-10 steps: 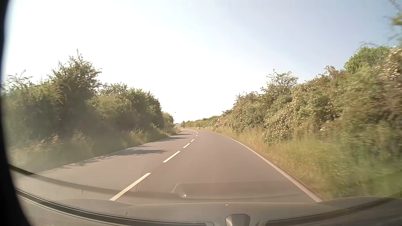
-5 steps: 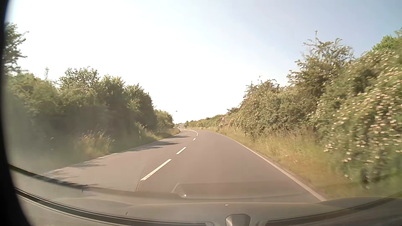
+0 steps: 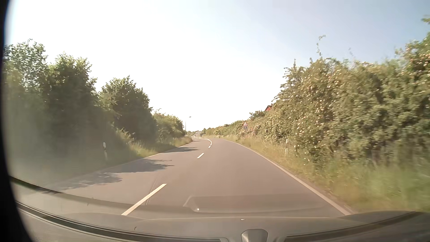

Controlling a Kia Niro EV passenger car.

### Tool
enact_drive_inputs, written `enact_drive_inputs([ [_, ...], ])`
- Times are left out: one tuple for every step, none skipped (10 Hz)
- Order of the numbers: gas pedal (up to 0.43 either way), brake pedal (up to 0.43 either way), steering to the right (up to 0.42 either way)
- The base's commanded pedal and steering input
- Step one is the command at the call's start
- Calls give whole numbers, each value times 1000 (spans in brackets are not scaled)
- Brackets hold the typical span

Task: Follow the waypoints while adhering to traffic rules and regulations

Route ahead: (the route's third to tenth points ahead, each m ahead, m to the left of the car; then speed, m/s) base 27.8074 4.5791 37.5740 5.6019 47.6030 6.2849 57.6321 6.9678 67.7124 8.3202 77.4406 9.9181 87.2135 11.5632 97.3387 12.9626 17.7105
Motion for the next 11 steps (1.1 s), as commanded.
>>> enact_drive_inputs([
  [169,6,-11],
  [169,6,-11],
  [169,6,-11],
  [169,6,-11],
  [169,6,-11],
  [169,6,-11],
  [169,6,-11],
  [169,6,-11],
  [169,6,-11],
  [169,6,-11],
  [169,6,-11],
])
